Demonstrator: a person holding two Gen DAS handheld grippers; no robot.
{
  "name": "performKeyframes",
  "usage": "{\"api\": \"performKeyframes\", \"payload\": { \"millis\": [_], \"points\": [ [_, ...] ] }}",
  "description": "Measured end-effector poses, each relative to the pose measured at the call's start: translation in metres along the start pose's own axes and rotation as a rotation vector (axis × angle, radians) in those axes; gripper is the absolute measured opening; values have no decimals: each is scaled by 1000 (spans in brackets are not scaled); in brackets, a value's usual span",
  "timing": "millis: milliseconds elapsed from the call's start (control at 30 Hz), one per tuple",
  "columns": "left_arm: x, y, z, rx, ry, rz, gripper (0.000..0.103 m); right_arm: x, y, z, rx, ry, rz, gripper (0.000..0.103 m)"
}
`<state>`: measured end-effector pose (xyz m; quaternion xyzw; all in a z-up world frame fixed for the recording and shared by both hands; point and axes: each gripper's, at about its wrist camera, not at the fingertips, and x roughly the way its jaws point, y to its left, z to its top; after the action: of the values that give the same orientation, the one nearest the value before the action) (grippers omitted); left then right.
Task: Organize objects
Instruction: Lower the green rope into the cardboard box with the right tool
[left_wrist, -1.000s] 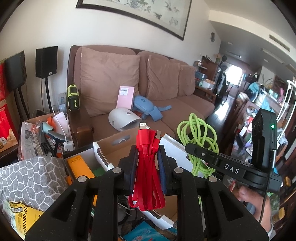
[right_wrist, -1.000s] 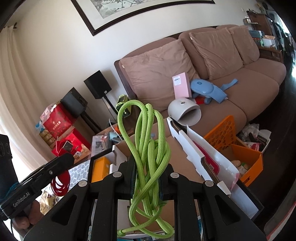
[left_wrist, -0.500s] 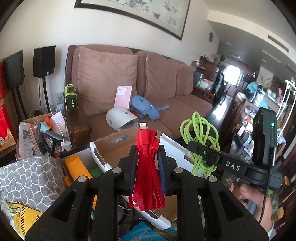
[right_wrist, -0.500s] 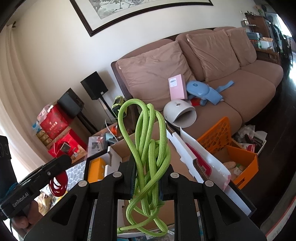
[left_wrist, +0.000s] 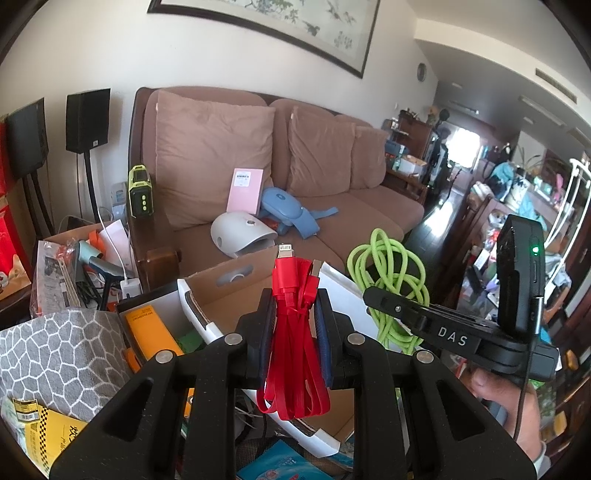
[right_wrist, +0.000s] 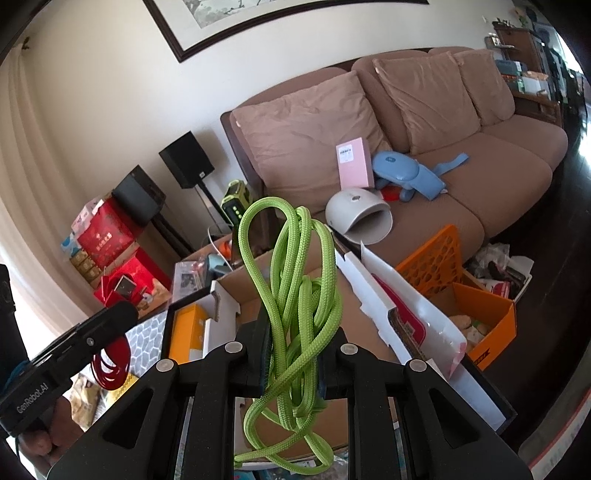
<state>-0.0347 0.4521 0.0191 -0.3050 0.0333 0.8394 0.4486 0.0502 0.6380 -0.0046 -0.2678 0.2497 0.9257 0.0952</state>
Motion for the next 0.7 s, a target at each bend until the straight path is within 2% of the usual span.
{"api": "performKeyframes", "payload": {
  "millis": [700],
  "points": [
    [4, 4, -5, -11, 11, 1, 19, 20, -2, -8, 1, 78, -17, 19]
  ]
}}
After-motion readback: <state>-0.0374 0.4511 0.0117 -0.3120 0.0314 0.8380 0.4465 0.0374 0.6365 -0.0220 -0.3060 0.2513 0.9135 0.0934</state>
